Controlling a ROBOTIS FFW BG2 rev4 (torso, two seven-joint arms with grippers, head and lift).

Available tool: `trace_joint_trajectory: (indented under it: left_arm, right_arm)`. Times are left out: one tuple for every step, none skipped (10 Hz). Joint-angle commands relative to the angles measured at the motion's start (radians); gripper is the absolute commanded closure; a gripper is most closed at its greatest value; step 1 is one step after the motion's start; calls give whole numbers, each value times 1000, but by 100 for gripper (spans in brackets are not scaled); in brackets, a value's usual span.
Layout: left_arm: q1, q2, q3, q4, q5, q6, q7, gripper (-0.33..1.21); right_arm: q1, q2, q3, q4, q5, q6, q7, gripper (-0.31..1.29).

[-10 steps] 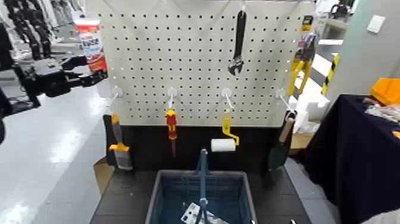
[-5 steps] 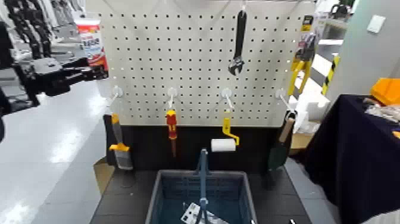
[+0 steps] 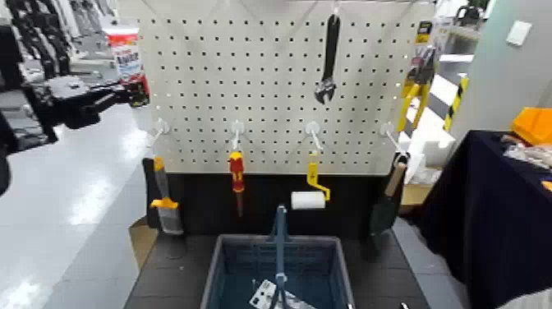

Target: Put the red glue tube into the crate.

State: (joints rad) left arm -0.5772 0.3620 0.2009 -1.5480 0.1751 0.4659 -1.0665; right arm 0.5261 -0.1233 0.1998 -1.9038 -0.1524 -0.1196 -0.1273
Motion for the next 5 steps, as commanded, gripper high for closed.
trace_joint_trajectory:
  left_arm:
    - [-3, 2, 0, 0, 1, -4, 0, 106]
    - [-3, 2, 0, 0, 3, -4, 0, 106]
    - [-3, 2, 0, 0, 3, -6, 0, 105]
    - [-3, 0, 2, -6, 4, -9, 0, 105]
    - [-4, 2, -2, -18, 4, -7, 0, 105]
  right_arm:
    - [0, 1, 0, 0, -1, 0, 2, 18]
    - [0, 1, 0, 0, 1, 0, 3, 18]
    - [0, 1, 0, 0, -1, 0, 3, 18]
    - [0, 1, 0, 0, -1, 0, 3, 18]
    - [0, 1, 0, 0, -1, 3, 3, 18]
